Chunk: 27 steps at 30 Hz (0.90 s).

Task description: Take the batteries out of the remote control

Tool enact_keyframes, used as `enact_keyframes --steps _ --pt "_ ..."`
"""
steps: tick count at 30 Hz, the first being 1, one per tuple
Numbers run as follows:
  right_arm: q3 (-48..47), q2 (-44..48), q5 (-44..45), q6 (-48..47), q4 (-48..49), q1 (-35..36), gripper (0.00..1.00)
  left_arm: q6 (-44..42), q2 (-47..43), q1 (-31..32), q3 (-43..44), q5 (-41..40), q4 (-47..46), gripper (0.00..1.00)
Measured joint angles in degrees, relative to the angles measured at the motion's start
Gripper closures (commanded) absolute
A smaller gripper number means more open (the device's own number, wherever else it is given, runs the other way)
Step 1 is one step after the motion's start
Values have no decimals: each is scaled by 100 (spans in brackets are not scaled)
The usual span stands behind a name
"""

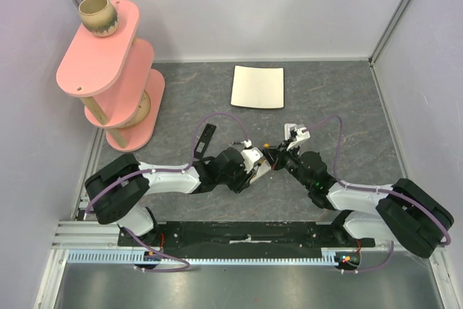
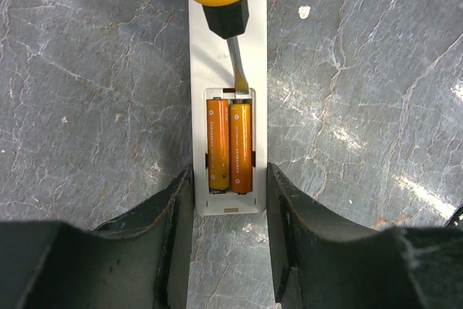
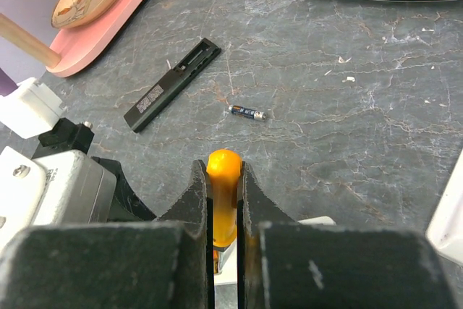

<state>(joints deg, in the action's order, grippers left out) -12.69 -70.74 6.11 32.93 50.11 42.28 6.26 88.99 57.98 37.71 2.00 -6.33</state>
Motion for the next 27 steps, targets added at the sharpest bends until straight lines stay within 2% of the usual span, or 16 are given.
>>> enact_keyframes --steps 11,23,27 --pt "260 251 17 26 131 26 100 -7 33 2 24 4 0 84" --pt "262 -380 26 94 855 76 100 -15 55 2 55 7 24 86" --pt "262 -404 48 111 901 101 100 -15 55 2 55 7 24 90"
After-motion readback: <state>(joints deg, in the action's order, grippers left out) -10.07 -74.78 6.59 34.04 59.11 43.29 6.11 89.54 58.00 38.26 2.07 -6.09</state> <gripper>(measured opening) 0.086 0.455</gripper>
